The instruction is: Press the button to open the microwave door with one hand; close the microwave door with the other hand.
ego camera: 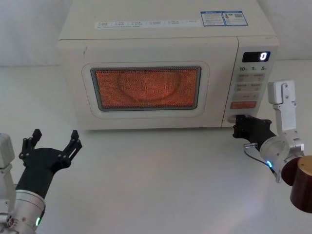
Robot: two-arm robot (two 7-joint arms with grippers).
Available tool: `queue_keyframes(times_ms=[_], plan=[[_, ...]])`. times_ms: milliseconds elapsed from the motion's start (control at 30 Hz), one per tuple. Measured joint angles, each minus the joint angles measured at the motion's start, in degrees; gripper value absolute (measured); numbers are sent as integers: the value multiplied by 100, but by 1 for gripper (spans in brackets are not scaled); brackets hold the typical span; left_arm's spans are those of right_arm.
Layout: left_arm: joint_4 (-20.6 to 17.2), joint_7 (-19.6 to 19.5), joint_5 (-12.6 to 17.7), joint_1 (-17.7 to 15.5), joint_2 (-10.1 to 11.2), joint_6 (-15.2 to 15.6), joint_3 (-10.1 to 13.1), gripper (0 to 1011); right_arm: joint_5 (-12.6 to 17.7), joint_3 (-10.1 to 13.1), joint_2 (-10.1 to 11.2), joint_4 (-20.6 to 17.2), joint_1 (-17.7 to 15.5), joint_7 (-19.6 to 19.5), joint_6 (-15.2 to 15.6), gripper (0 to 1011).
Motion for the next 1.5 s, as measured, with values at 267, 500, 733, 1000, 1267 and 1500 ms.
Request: queue_keyframes(times_ms=[267, 500, 733, 1000, 1267, 1500], plan=[[0, 0, 0, 0, 0, 0, 0, 1001, -13, 3, -58, 57, 38, -32, -51, 0], [0, 0, 0, 0, 0, 0, 0, 1001, -19, 1, -83, 89, 48, -44, -80, 0], [0, 0, 0, 0, 0, 0, 0, 1001, -29, -6, -96, 26, -2, -52, -71, 0], [0, 0, 0, 0, 0, 0, 0, 1001, -31, 5, -56, -298, -225, -46, 71, 0], [0, 0, 0, 0, 0, 0, 0, 1001, -34, 54, -28, -533, -416, -51, 170, 0], [0, 1, 0, 0, 0, 0, -2, 1001, -26, 88, -3, -719, -550, -39, 256, 0]])
